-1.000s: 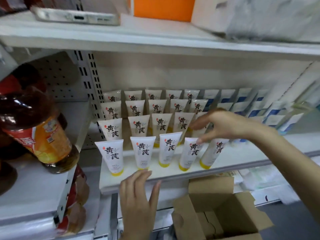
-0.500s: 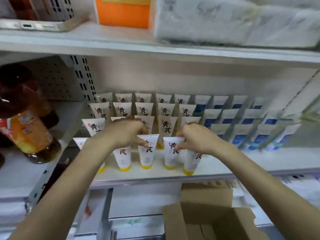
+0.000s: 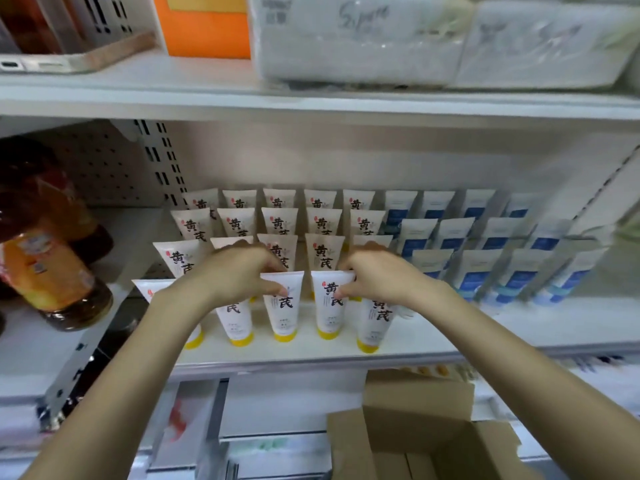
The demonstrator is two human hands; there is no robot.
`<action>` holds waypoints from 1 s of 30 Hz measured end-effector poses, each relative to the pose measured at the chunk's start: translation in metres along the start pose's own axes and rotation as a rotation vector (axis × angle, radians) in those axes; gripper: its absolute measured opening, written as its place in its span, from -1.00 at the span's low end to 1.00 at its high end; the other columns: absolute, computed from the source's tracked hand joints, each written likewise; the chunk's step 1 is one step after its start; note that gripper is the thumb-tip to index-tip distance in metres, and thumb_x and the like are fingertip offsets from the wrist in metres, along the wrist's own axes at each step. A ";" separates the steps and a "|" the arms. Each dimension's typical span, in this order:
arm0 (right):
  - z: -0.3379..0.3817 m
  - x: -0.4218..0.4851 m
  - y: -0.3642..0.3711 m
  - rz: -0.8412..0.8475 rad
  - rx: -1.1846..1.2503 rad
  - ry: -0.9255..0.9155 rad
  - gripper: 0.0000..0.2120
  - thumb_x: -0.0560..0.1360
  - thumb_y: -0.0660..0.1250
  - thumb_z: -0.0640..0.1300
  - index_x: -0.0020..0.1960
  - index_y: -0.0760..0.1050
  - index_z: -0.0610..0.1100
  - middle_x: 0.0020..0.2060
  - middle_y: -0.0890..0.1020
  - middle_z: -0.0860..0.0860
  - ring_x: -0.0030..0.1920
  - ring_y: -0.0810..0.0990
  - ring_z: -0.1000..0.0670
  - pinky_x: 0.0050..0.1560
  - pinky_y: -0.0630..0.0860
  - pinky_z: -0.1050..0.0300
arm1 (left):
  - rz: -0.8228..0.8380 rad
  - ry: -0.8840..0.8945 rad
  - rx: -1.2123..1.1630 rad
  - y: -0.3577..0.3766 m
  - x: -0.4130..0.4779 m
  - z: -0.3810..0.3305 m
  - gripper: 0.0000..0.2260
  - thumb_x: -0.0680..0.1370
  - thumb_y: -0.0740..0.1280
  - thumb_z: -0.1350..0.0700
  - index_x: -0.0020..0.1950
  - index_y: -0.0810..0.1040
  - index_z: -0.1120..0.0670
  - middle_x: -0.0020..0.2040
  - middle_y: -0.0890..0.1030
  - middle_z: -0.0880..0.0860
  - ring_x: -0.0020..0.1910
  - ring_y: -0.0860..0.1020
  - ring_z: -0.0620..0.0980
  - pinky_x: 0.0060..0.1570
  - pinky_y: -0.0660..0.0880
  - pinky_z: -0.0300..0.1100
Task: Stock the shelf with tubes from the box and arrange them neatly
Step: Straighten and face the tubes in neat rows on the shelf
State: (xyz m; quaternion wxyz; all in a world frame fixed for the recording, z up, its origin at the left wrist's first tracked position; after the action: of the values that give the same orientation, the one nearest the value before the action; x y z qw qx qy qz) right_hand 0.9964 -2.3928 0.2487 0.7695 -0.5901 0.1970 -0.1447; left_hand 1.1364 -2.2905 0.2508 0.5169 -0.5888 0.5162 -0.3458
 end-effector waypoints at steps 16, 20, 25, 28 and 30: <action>-0.047 -0.042 0.003 0.050 0.019 0.067 -0.84 0.42 0.43 0.00 -0.21 0.52 -0.07 -0.25 0.57 0.05 -0.21 0.55 0.02 -0.25 0.48 0.09 | 0.033 0.145 0.089 0.021 0.035 -0.073 -0.73 0.50 0.33 -0.11 -0.28 0.33 -0.04 -0.29 0.40 -0.10 -0.23 0.40 -0.05 -0.42 0.21 -0.18; -0.048 -0.040 0.002 0.024 0.030 0.080 -0.81 0.42 0.43 -0.02 -0.26 0.45 -0.01 -0.25 0.55 0.06 -0.19 0.54 0.02 -0.23 0.46 0.11 | 0.037 0.139 0.098 0.020 0.036 -0.070 -0.75 0.49 0.34 -0.12 -0.23 0.34 -0.05 -0.27 0.38 -0.09 -0.21 0.40 -0.02 -0.39 0.24 -0.16; -0.050 -0.034 0.000 0.016 0.063 0.081 -0.86 0.42 0.44 -0.06 -0.09 0.59 -0.11 -0.09 0.65 -0.02 -0.11 0.59 0.01 -0.12 0.54 0.05 | 0.022 0.142 0.126 0.021 0.036 -0.071 -0.71 0.49 0.34 -0.13 -0.28 0.32 -0.03 -0.27 0.41 -0.06 -0.22 0.41 -0.02 -0.35 0.27 -0.13; -0.050 -0.033 0.000 0.012 0.044 0.075 -0.83 0.42 0.44 -0.05 -0.08 0.58 -0.12 -0.07 0.63 -0.02 -0.11 0.56 0.01 -0.12 0.50 0.09 | 0.031 0.119 0.135 0.022 0.036 -0.071 -0.69 0.49 0.34 -0.13 -0.30 0.28 -0.04 -0.28 0.41 -0.07 -0.25 0.40 -0.05 -0.39 0.23 -0.14; -0.050 -0.033 0.001 0.010 0.053 0.071 -0.83 0.42 0.44 -0.06 -0.05 0.58 -0.12 -0.04 0.62 -0.02 -0.09 0.56 0.01 -0.10 0.50 0.11 | 0.029 0.109 0.143 0.021 0.035 -0.072 -0.73 0.49 0.34 -0.13 -0.26 0.35 -0.02 -0.25 0.46 -0.04 -0.23 0.43 -0.04 -0.38 0.26 -0.14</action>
State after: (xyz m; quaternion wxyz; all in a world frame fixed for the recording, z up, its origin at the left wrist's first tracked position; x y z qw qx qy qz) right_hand 0.9438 -2.4202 0.2411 0.7781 -0.5630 0.2231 -0.1668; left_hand 1.0714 -2.3407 0.2425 0.5336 -0.5232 0.5261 -0.4059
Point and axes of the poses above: each hand's wrist, its own x-axis towards the middle knuckle, its own y-axis out of the palm, z = x × y, the point moved 6 cm from there along x, towards the middle knuckle
